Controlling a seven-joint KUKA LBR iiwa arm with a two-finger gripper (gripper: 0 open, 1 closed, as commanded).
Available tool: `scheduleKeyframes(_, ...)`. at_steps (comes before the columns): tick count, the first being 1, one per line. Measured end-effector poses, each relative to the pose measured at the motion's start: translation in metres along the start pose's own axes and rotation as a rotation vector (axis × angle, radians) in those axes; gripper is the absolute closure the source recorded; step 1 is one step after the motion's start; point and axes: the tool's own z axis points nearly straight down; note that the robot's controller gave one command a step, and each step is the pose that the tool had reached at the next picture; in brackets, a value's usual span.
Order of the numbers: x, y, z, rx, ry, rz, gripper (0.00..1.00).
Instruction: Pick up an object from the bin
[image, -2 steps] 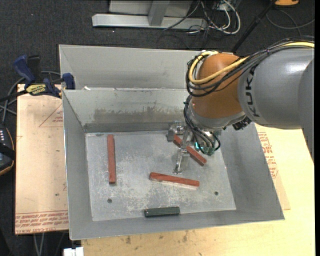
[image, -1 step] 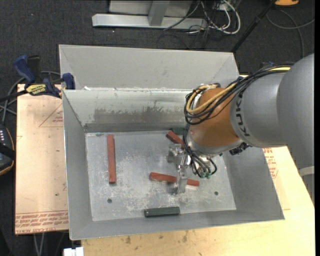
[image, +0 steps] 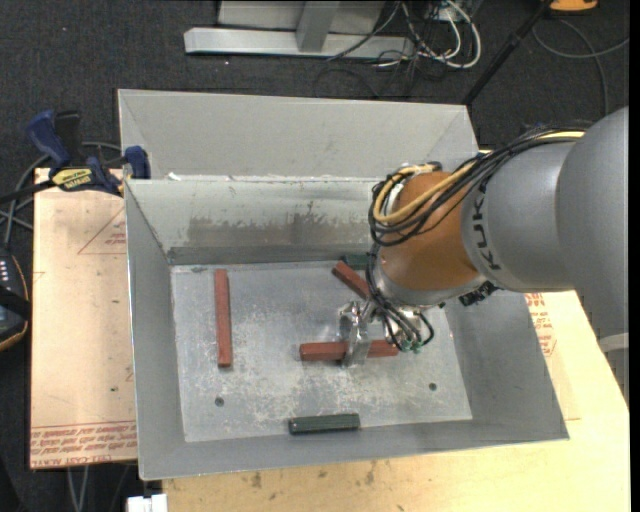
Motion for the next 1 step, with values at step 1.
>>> scheduleKeyframes(1, -0.0321, 0.0164, -0.1558, 0.001, -0.011, -0.214, 1.0)
